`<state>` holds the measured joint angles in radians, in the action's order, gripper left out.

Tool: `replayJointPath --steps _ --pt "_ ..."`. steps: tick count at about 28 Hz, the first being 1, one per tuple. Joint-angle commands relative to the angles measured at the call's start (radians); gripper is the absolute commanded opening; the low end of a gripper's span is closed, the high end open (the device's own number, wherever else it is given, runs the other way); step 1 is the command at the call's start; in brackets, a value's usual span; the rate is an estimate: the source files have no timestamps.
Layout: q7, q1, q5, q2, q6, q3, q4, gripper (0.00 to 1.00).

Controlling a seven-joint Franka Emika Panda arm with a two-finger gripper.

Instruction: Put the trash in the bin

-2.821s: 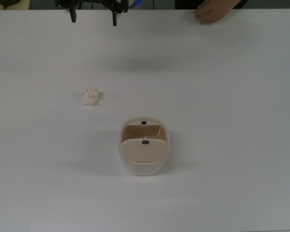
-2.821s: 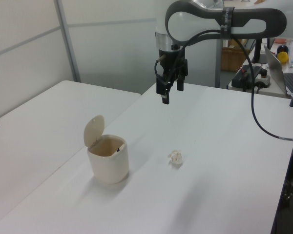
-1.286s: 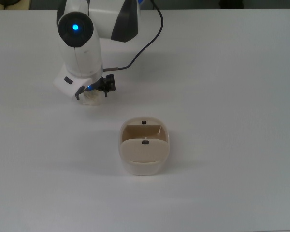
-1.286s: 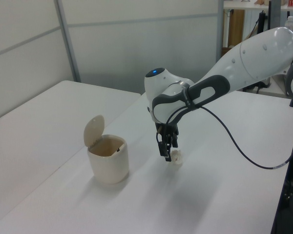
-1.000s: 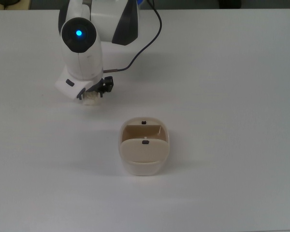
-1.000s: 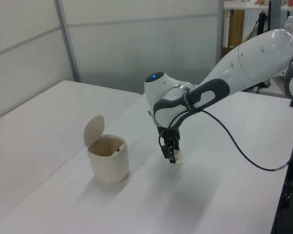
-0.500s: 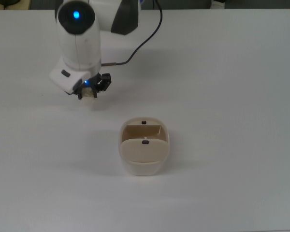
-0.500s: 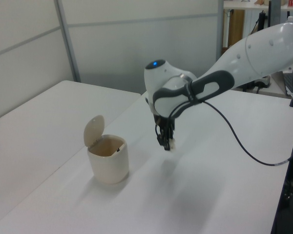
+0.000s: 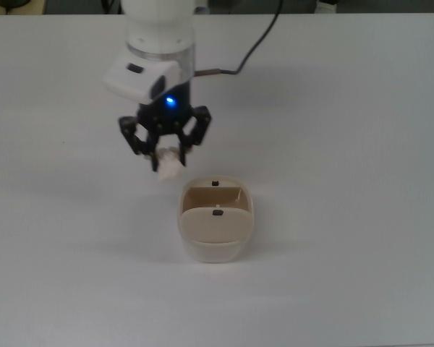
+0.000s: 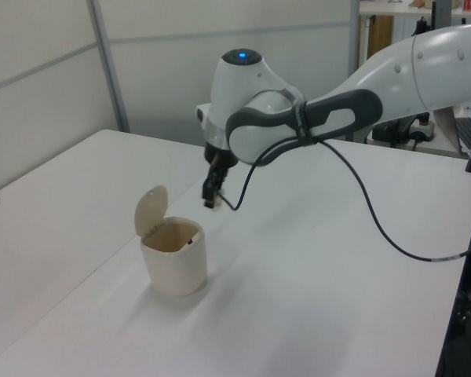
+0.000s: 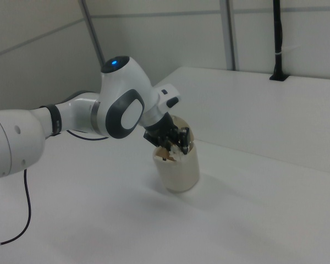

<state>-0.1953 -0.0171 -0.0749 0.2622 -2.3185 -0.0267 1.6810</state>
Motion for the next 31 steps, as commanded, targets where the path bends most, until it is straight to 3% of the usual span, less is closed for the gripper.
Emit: replayJointPath --steps 1,5,7,8,10,15,27,31 --pt "-0.015 -0.044 0.021 0.069 -0.174 0.007 -0.003 0.47" --pt "0.013 -0.061 0.041 0.095 -0.243 0.007 -0.003 0.49" --pt "0.054 -0.072 0.046 0.107 -0.262 0.007 -0.003 0.82" --pt "0.068 -0.073 0.046 0.108 -0.262 0.007 -0.003 0.92" --pt "0.091 -0.073 0.046 0.103 -0.260 0.007 -0.003 1.00" --pt "0.111 -0.070 0.047 0.077 -0.233 0.007 -0.001 1.00" --pt "0.169 -0.060 0.044 -0.044 0.261 0.025 -0.001 1.00" --pt "0.171 -0.046 0.044 -0.093 0.356 0.036 -0.003 1.00"
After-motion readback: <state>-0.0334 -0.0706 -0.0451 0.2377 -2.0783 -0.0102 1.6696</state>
